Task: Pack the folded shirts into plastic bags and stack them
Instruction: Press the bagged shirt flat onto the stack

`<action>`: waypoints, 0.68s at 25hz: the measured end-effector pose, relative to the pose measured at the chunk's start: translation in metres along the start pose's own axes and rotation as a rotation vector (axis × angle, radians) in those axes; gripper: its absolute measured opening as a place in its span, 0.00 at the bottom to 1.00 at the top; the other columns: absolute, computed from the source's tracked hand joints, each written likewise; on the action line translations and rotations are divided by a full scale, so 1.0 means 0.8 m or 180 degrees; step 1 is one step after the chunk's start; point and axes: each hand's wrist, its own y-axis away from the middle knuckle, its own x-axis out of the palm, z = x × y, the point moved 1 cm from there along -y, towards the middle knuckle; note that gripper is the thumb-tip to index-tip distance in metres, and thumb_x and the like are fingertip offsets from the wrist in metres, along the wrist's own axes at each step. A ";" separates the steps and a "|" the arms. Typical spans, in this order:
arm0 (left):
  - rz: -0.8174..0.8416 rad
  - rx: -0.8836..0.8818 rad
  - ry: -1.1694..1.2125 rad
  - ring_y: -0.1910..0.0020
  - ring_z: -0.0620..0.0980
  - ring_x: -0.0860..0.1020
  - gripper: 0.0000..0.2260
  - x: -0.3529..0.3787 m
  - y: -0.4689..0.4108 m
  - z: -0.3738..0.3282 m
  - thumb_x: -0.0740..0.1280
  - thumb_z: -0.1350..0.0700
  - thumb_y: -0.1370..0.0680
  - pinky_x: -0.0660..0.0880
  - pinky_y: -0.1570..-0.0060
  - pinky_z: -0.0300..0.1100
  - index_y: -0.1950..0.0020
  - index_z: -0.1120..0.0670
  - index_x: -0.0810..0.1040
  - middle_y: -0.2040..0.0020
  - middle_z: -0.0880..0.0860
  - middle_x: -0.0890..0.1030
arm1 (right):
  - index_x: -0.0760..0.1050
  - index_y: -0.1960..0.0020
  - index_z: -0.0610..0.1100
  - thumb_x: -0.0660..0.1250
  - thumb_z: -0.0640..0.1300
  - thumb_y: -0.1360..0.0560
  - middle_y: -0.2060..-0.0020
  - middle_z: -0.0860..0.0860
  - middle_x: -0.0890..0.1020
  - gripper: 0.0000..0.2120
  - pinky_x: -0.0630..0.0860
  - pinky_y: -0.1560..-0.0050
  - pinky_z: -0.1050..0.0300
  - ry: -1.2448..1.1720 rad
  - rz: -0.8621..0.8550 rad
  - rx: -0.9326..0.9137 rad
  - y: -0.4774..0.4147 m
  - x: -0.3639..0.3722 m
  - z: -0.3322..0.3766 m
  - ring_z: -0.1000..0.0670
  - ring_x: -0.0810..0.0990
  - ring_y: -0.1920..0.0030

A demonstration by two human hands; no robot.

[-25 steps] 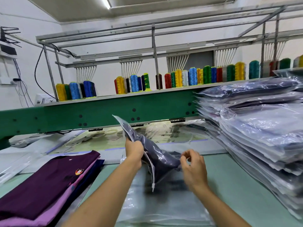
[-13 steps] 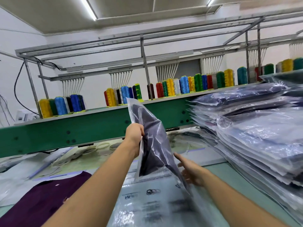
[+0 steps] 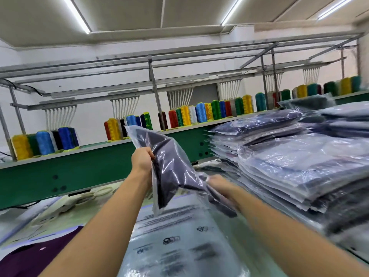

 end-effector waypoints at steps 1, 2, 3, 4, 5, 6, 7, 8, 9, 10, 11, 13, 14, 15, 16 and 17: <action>-0.0023 -0.0005 0.0051 0.79 0.48 0.63 0.13 0.000 0.003 -0.003 0.55 0.67 0.36 0.63 0.78 0.36 0.68 0.49 0.55 0.75 0.51 0.61 | 0.76 0.65 0.39 0.65 0.32 0.23 0.70 0.46 0.80 0.12 0.74 0.74 0.60 -0.0044 -0.0207 -0.0100 0.008 -0.020 0.017 0.52 0.78 0.74; -0.0040 -0.0034 0.0129 0.80 0.48 0.63 0.13 0.002 0.006 -0.006 0.55 0.67 0.35 0.62 0.78 0.35 0.68 0.50 0.56 0.76 0.50 0.62 | 0.76 0.65 0.39 0.67 0.32 0.24 0.70 0.45 0.80 0.12 0.71 0.74 0.57 -0.0029 -0.0416 -0.0185 0.017 -0.040 0.034 0.51 0.76 0.74; -0.0041 -0.0069 0.0213 0.80 0.48 0.64 0.13 0.005 0.009 -0.010 0.55 0.67 0.35 0.63 0.78 0.35 0.68 0.50 0.56 0.76 0.51 0.62 | 0.76 0.64 0.39 0.68 0.32 0.24 0.69 0.43 0.80 0.11 0.68 0.74 0.57 0.0035 -0.0573 -0.0249 0.025 -0.060 0.050 0.50 0.75 0.74; -0.0015 -0.0102 0.0294 0.80 0.49 0.65 0.12 0.010 0.011 -0.014 0.55 0.67 0.34 0.63 0.78 0.35 0.67 0.50 0.57 0.76 0.51 0.63 | 0.76 0.62 0.38 0.68 0.32 0.24 0.67 0.42 0.80 0.09 0.68 0.74 0.57 0.0121 -0.0723 -0.0332 0.032 -0.083 0.064 0.50 0.75 0.74; 0.0042 -0.0136 0.0358 0.80 0.49 0.66 0.12 0.018 0.013 -0.018 0.55 0.67 0.34 0.64 0.78 0.35 0.68 0.50 0.57 0.75 0.51 0.63 | 0.75 0.60 0.37 0.68 0.32 0.23 0.67 0.41 0.80 0.07 0.69 0.74 0.57 0.0255 -0.0911 -0.0434 0.037 -0.108 0.079 0.50 0.76 0.73; 0.0129 -0.0174 0.0393 0.81 0.49 0.67 0.12 0.029 0.015 -0.021 0.55 0.66 0.34 0.65 0.78 0.35 0.68 0.51 0.57 0.76 0.51 0.64 | 0.74 0.59 0.38 0.69 0.33 0.23 0.67 0.42 0.80 0.07 0.72 0.73 0.57 0.0424 -0.1136 -0.0501 0.041 -0.134 0.092 0.50 0.77 0.71; 0.0240 -0.0223 0.0400 0.80 0.50 0.68 0.11 0.042 0.018 -0.023 0.55 0.66 0.33 0.66 0.78 0.36 0.69 0.51 0.58 0.76 0.52 0.66 | 0.73 0.59 0.40 0.69 0.35 0.23 0.66 0.43 0.79 0.07 0.73 0.70 0.57 0.0644 -0.1367 -0.0535 0.046 -0.162 0.102 0.49 0.78 0.68; 0.0392 -0.0283 0.0438 0.79 0.51 0.70 0.10 0.060 0.022 -0.023 0.54 0.66 0.33 0.68 0.77 0.37 0.69 0.52 0.60 0.74 0.53 0.68 | 0.73 0.60 0.41 0.69 0.36 0.23 0.65 0.44 0.78 0.08 0.73 0.67 0.56 0.0867 -0.1586 -0.0576 0.050 -0.192 0.107 0.48 0.78 0.65; 0.0560 -0.0347 0.0506 0.76 0.53 0.72 0.09 0.082 0.028 -0.019 0.54 0.66 0.31 0.71 0.76 0.40 0.68 0.54 0.64 0.72 0.55 0.70 | 0.74 0.60 0.42 0.68 0.37 0.23 0.64 0.45 0.78 0.07 0.72 0.64 0.55 0.1103 -0.1768 -0.0590 0.054 -0.222 0.105 0.46 0.78 0.61; 0.0701 -0.0392 0.0557 0.73 0.55 0.74 0.09 0.107 0.033 -0.012 0.54 0.67 0.30 0.74 0.74 0.43 0.64 0.56 0.68 0.69 0.57 0.73 | 0.75 0.57 0.42 0.68 0.38 0.23 0.61 0.44 0.79 0.04 0.73 0.61 0.54 0.1332 -0.1914 -0.0552 0.056 -0.254 0.097 0.44 0.78 0.57; 0.0810 -0.0406 0.0585 0.69 0.56 0.75 0.10 0.135 0.036 -0.002 0.54 0.68 0.28 0.77 0.70 0.47 0.58 0.58 0.72 0.64 0.59 0.75 | 0.76 0.52 0.40 0.67 0.38 0.23 0.56 0.42 0.81 0.02 0.75 0.55 0.52 0.1563 -0.2049 -0.0442 0.058 -0.284 0.085 0.41 0.79 0.53; 0.0979 -0.0518 0.0601 0.63 0.59 0.77 0.14 0.196 0.041 0.025 0.53 0.69 0.25 0.80 0.63 0.53 0.45 0.60 0.73 0.56 0.62 0.76 | 0.75 0.47 0.40 0.66 0.42 0.23 0.47 0.39 0.81 0.07 0.76 0.45 0.49 0.1980 -0.2273 -0.0110 0.055 -0.342 0.054 0.38 0.79 0.45; 0.1078 -0.0595 0.0597 0.62 0.59 0.77 0.16 0.226 0.044 0.040 0.52 0.69 0.24 0.79 0.63 0.52 0.42 0.60 0.72 0.55 0.62 0.76 | 0.74 0.47 0.42 0.66 0.44 0.23 0.44 0.39 0.80 0.08 0.75 0.41 0.47 0.2177 -0.2366 0.0028 0.055 -0.368 0.041 0.38 0.78 0.43; 0.1156 -0.0639 0.0588 0.62 0.59 0.77 0.17 0.252 0.046 0.053 0.52 0.69 0.24 0.79 0.64 0.51 0.40 0.60 0.71 0.55 0.62 0.75 | 0.73 0.47 0.43 0.65 0.45 0.23 0.42 0.39 0.80 0.07 0.75 0.40 0.45 0.2361 -0.2421 0.0142 0.055 -0.388 0.029 0.38 0.78 0.42; 0.1198 -0.0678 0.0568 0.61 0.58 0.77 0.18 0.276 0.047 0.066 0.51 0.70 0.24 0.77 0.64 0.49 0.38 0.61 0.72 0.55 0.62 0.75 | 0.72 0.48 0.43 0.64 0.46 0.22 0.42 0.39 0.80 0.07 0.75 0.40 0.44 0.2518 -0.2456 0.0250 0.055 -0.406 0.018 0.39 0.78 0.43; 0.1230 -0.0729 0.0502 0.61 0.58 0.76 0.19 0.299 0.047 0.080 0.51 0.71 0.24 0.76 0.65 0.48 0.36 0.63 0.71 0.55 0.62 0.75 | 0.72 0.48 0.44 0.62 0.46 0.21 0.42 0.40 0.80 0.07 0.75 0.41 0.44 0.2653 -0.2516 0.0364 0.052 -0.429 0.005 0.39 0.78 0.45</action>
